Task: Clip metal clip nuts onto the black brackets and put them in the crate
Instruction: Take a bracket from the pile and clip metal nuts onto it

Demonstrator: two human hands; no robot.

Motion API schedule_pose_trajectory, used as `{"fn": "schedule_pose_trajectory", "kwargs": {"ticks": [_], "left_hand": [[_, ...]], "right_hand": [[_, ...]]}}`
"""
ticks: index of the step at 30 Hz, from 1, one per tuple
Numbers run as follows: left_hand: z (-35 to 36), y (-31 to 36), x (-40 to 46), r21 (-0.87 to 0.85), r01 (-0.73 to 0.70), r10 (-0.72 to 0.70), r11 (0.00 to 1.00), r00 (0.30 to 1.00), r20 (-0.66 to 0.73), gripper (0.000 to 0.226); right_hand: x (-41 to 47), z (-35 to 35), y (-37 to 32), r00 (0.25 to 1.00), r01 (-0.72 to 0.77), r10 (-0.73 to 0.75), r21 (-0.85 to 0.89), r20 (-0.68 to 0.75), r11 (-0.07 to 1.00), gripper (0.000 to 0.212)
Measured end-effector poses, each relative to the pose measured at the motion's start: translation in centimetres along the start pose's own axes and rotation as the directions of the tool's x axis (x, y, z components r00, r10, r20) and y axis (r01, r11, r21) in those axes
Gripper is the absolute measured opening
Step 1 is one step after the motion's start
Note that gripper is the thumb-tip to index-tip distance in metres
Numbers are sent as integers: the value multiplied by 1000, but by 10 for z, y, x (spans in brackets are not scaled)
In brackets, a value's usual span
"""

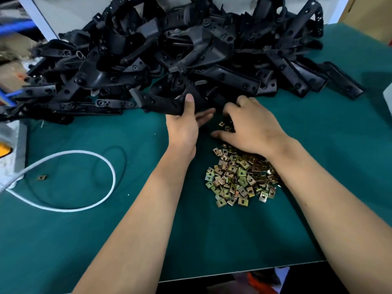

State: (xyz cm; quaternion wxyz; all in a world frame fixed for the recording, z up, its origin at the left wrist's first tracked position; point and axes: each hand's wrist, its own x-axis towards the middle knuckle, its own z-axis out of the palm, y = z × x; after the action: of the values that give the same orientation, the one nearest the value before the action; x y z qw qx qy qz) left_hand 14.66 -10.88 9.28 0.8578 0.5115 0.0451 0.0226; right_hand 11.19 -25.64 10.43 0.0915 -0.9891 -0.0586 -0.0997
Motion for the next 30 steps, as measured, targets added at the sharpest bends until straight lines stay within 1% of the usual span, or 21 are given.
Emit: {"fn": "schedule_pose_trajectory", "kwargs": {"ticks": [4,6,9,11,13,14,15,16,17,18,19,20,21,22,23,24,25,27,30], "left_hand": [[-1,-3,3,-29,-15,12,999,996,-87,4],[0,-3,3,-23,15,-17,1000,996,-91,3],[0,-1,2,-47,61,-64,997,996,-62,13],[0,0,0,-65,74,-77,995,996,-50,23],[0,3,-1,-81,77,-81,994,996,-43,26],[0,5,-1,-93,79,-83,993,996,-45,26],[0,7,-1,-105,83,-89,991,995,-46,25],[-1,9,-1,-114,91,-96,989,994,-45,21],[-3,11,-1,-124,99,-104,987,994,-38,16],[-4,13,-1,-137,107,-112,985,993,-26,11],[-6,14,-1,-150,117,-121,982,993,-15,8],[-7,15,0,-164,128,-131,978,991,-7,7],[-9,15,1,-175,137,-139,975,990,0,6],[-10,15,1,-178,145,-146,973,989,4,7],[-11,15,2,-171,148,-149,974,989,6,9],[-11,15,2,-159,147,-148,976,989,7,11],[-11,14,2,-144,143,-143,979,990,12,12],[-10,13,1,-117,135,-132,984,991,29,13],[-9,14,-1,-100,121,-119,988,992,29,15]], "right_hand": [[-4,-3,-12,973,211,-220,126,66,969,39],[-6,-3,-20,957,261,-279,176,86,949,32],[-3,-2,-23,948,291,-314,251,56,923,20],[-3,-4,-20,947,282,-315,313,61,907,16],[-5,-7,-15,965,201,-253,410,75,890,11],[-6,-8,-14,978,153,-201,456,60,877,10],[-6,-10,-12,992,106,-127,485,10,868,9],[-5,-10,-10,997,56,-25,480,-71,876,7],[-4,-12,-6,981,-11,94,441,-167,897,9],[-3,-14,1,944,-103,213,389,-251,915,12],[-2,-16,9,900,-207,315,340,-302,918,15],[-1,-16,19,869,-297,384,291,-312,909,17],[-1,-15,26,863,-367,425,239,-274,899,22],[-1,-13,31,876,-409,441,184,-194,894,29],[-1,-12,33,898,-412,426,136,-106,901,34],[-1,-9,33,924,-373,380,111,-44,921,35],[-1,-7,31,949,-312,316,115,-17,943,32],[1,-6,25,979,-201,206,175,-10,964,22],[0,-6,17,997,-80,78,215,15,973,17]]}}
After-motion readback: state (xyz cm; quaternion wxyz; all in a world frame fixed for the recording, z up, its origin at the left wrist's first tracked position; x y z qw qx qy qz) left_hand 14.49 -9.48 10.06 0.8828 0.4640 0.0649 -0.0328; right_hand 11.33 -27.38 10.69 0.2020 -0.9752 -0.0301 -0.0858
